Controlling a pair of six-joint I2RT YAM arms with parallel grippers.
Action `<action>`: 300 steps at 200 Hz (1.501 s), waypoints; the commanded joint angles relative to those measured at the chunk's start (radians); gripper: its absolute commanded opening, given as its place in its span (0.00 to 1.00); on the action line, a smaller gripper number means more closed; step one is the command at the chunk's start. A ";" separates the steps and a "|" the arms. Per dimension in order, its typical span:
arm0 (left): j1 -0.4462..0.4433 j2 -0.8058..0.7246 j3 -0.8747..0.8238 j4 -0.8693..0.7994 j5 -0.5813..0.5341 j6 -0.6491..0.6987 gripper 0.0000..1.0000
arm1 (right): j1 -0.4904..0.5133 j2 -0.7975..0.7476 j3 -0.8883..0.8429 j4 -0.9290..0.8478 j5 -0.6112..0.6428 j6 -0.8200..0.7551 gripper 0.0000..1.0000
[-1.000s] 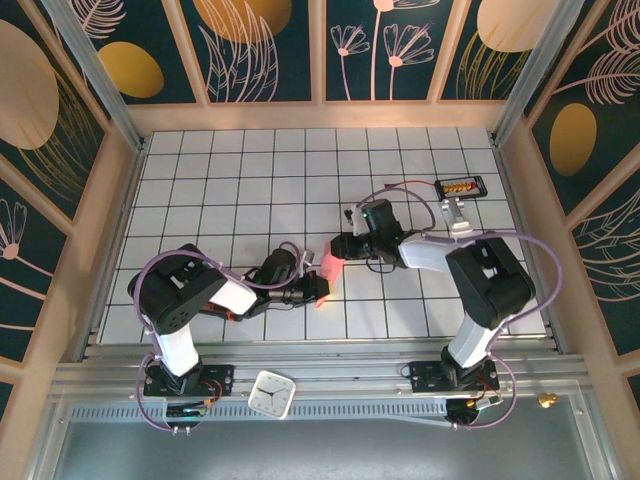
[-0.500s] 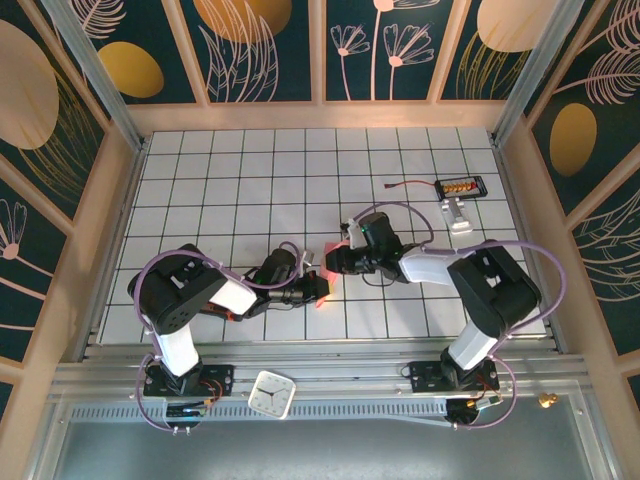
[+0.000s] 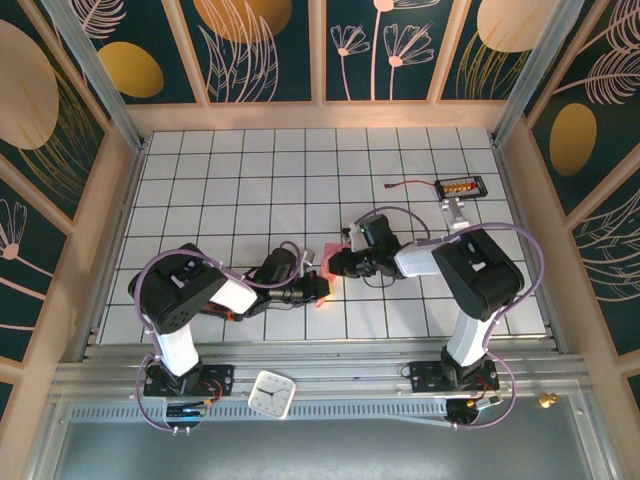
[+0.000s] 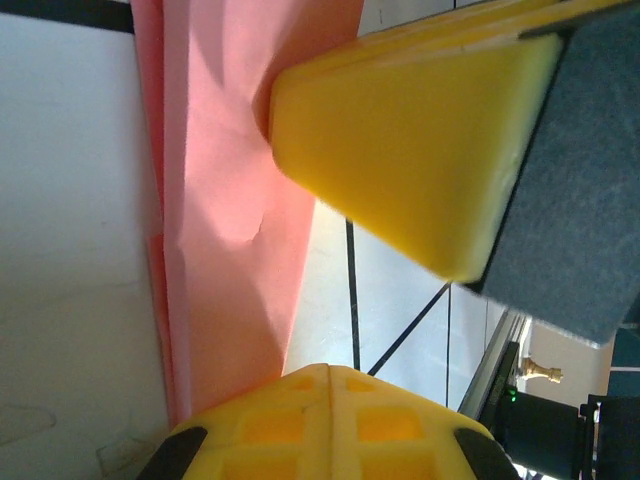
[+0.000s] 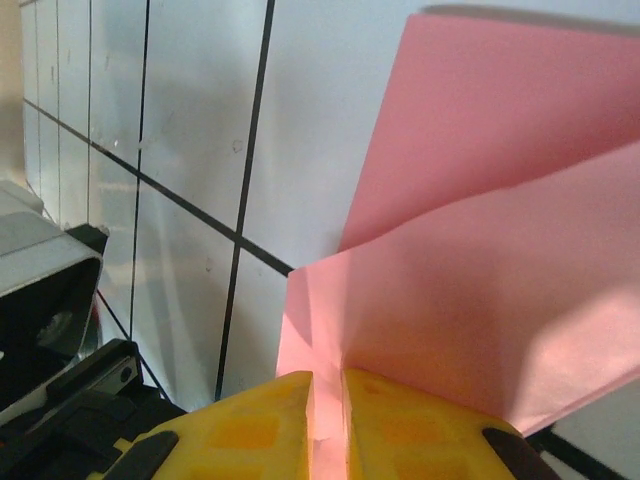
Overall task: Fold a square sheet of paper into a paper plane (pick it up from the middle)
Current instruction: Fold the wing for the fifth time at the center of the table.
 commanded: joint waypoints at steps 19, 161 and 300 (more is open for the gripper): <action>-0.003 0.065 -0.024 -0.197 -0.008 0.045 0.00 | -0.107 0.034 0.029 -0.047 0.081 -0.050 0.16; -0.003 0.058 -0.023 -0.197 -0.009 0.044 0.00 | -0.109 -0.124 0.081 -0.087 0.083 -0.019 0.15; -0.003 -0.088 0.028 -0.173 0.057 0.014 0.08 | -0.051 0.084 0.007 -0.009 0.098 -0.021 0.13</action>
